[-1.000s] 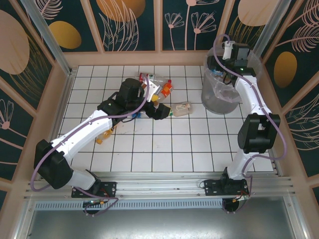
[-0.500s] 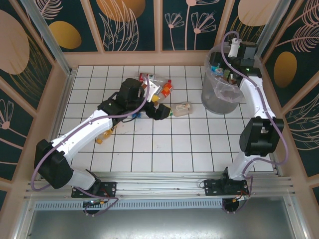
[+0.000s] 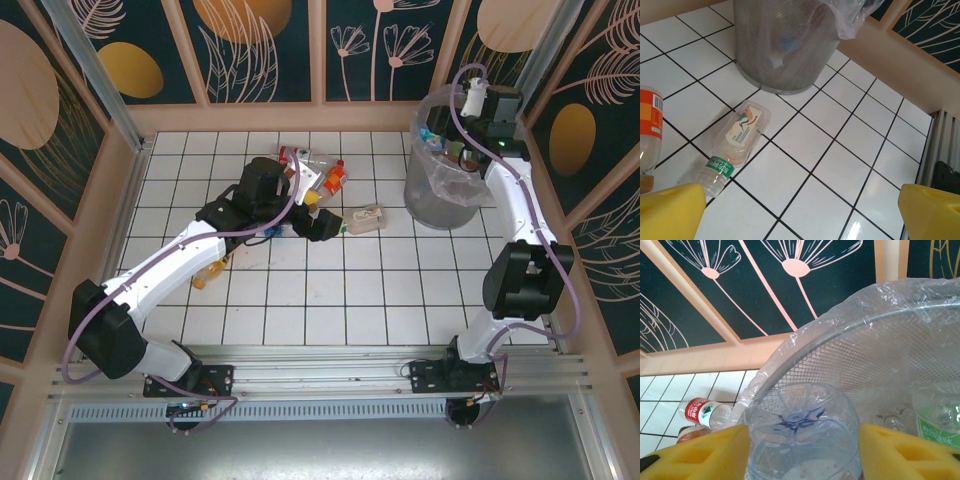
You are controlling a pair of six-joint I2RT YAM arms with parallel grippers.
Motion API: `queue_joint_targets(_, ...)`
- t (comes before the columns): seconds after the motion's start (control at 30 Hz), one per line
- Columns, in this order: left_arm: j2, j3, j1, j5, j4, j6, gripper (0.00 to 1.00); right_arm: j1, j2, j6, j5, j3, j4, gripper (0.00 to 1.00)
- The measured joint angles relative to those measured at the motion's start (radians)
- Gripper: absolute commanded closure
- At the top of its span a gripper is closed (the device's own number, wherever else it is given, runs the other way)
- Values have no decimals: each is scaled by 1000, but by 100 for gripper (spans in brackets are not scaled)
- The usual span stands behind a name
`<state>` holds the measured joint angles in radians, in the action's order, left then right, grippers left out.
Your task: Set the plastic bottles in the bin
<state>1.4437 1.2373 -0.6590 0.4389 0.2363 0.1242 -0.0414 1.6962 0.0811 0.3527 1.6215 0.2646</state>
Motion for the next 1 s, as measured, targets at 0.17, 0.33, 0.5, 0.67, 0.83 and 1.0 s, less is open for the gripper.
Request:
queue_joint_targets(0.17, 0, 0, 0, 1, 0, 0, 1, 4, -28, -4, -1, -53, -34, 52)
queue_joint_targets(0.33, 1, 0, 0, 3, 0, 0, 1, 12, -83, -5, -19, -134, -62, 53)
queue_joint_targets(0.5, 4, 0, 0, 1, 0, -1, 2, 18, -124, 6, -66, -197, -117, 53)
queue_joint_targets(0.67, 8, 0, 0, -56, 11, -42, 1, 18, -145, 48, -103, -219, -129, 51)
queue_joint_targets(0.83, 45, 1, 0, -115, 35, -82, 1, 22, -145, 84, -113, -215, -122, 39)
queue_joint_targets(1.0, 138, 44, 0, -165, 100, -124, 4, 22, -154, 86, -121, -201, -89, 35)
